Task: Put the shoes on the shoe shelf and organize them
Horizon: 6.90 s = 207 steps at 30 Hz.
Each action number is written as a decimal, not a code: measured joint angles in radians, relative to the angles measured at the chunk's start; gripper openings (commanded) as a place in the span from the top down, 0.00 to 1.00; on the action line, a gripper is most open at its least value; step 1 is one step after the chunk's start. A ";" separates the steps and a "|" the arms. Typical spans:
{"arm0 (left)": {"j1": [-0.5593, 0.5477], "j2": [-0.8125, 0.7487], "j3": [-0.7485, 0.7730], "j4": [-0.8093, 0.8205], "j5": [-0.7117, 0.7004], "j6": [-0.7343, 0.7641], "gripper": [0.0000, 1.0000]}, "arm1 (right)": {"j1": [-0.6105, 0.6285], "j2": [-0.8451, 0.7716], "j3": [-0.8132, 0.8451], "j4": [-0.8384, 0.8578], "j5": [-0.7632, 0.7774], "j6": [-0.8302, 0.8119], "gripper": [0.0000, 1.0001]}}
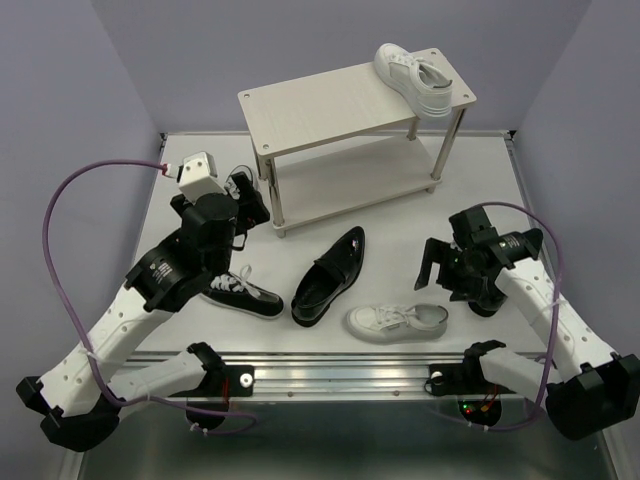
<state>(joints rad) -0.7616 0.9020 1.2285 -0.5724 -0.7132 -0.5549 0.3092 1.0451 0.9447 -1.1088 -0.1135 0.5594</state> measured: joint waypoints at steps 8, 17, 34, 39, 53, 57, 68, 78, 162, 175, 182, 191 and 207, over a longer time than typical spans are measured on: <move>0.000 0.020 -0.025 0.014 0.010 0.002 0.01 | 0.001 0.000 -0.103 -0.016 0.031 0.022 0.34; 0.000 0.017 -0.045 0.016 0.013 0.001 0.01 | 0.008 0.008 -0.111 -0.020 0.039 0.025 0.34; 0.002 -0.010 -0.058 0.023 0.010 0.006 0.01 | 0.048 0.087 -0.122 0.002 0.129 0.079 0.99; 0.004 -0.006 -0.058 0.030 0.010 0.023 0.01 | 0.053 0.050 -0.114 0.012 0.167 0.208 0.99; 0.004 -0.002 -0.058 0.029 0.017 0.076 0.01 | 0.060 -0.093 -0.045 0.020 0.317 0.594 0.99; 0.005 -0.005 -0.057 0.029 0.023 0.089 0.01 | 0.059 -0.189 -0.060 0.016 0.374 0.711 0.99; 0.009 -0.028 -0.058 0.030 0.042 0.097 0.01 | 0.059 -0.236 -0.145 0.097 0.381 0.791 0.92; 0.011 -0.021 -0.057 0.030 0.055 0.083 0.01 | 0.059 -0.087 -0.246 0.290 0.183 0.643 0.47; 0.018 0.006 -0.037 0.028 0.012 0.055 0.01 | 0.059 0.326 1.093 0.025 -0.077 -0.198 0.99; 0.024 -0.015 -0.037 0.002 0.001 0.045 0.01 | 0.059 0.470 1.112 0.320 0.095 -0.081 0.99; 0.024 -0.015 -0.037 -0.005 0.001 0.037 0.01 | 0.059 0.525 1.116 0.377 0.170 -0.032 0.99; 0.024 -0.016 -0.037 -0.007 0.001 0.033 0.01 | 0.059 0.527 1.115 0.427 0.238 0.045 0.99; 0.024 -0.038 -0.035 -0.034 -0.004 0.030 0.01 | 0.059 0.539 1.048 0.461 0.257 0.108 0.99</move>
<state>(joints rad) -0.7376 0.8642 1.1938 -0.6060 -0.7170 -0.5251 0.3683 1.5841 1.9930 -0.6479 0.1440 0.6674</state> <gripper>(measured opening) 0.987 0.066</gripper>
